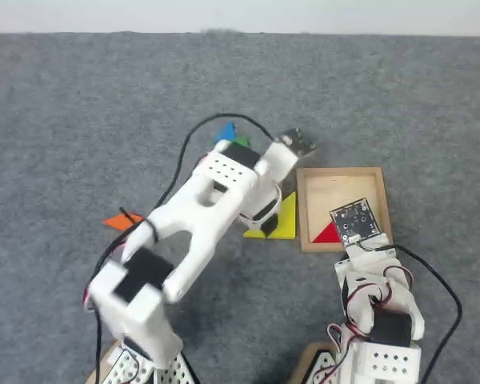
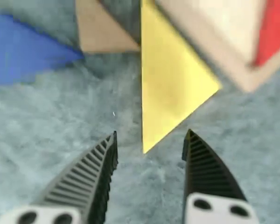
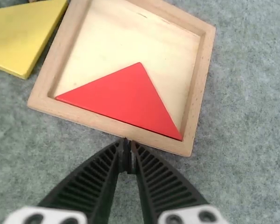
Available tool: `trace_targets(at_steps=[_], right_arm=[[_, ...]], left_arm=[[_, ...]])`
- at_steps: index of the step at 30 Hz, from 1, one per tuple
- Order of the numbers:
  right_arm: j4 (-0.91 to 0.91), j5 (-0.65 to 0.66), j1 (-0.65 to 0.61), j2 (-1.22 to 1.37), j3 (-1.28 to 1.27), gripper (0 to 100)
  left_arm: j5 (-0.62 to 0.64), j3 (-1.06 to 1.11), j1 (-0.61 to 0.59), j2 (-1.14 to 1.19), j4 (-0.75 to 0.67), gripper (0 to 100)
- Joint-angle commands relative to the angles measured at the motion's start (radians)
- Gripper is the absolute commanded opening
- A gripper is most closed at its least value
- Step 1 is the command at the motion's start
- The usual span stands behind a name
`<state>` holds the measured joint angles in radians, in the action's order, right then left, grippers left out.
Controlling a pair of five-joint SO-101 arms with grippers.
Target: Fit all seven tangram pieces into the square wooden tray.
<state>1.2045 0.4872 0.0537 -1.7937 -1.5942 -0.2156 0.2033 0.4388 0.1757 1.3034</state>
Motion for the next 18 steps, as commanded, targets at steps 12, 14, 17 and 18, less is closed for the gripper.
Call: trace_targets(at_steps=[12,14,17,18], right_arm=[[0.001,0.017,-0.007,0.002,0.012,0.9],[0.001,0.017,-0.007,0.002,0.011,0.9],[-0.001,0.017,-0.008,0.002,0.011,0.9],[-0.001,0.017,-0.008,0.002,0.011,0.9]], left_arm=[[0.051,-0.208,0.037,0.342,-0.12,28],[0.017,-0.232,0.032,0.391,-0.066,28],[-0.023,-0.232,-0.006,0.405,-0.003,28],[-0.04,-0.225,-0.018,0.402,0.009,27]])
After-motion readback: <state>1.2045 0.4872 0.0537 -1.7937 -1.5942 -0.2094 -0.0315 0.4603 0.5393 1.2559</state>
